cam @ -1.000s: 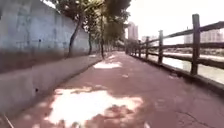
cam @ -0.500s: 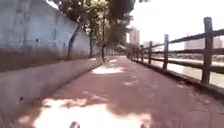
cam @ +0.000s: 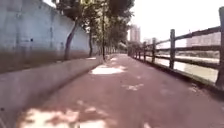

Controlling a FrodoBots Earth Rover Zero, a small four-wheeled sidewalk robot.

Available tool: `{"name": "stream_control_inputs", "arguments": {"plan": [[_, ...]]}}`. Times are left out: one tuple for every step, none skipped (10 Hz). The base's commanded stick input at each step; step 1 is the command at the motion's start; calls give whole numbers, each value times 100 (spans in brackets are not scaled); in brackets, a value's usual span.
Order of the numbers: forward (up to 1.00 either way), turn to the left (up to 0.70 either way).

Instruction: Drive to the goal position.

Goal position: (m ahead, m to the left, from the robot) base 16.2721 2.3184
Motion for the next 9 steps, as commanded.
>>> {"name": "stream_control_inputs", "arguments": {"plan": [[70,0],[70,0],[70,0],[70,0],[70,0],[70,0],[70,0],[70,0],[70,0]]}}
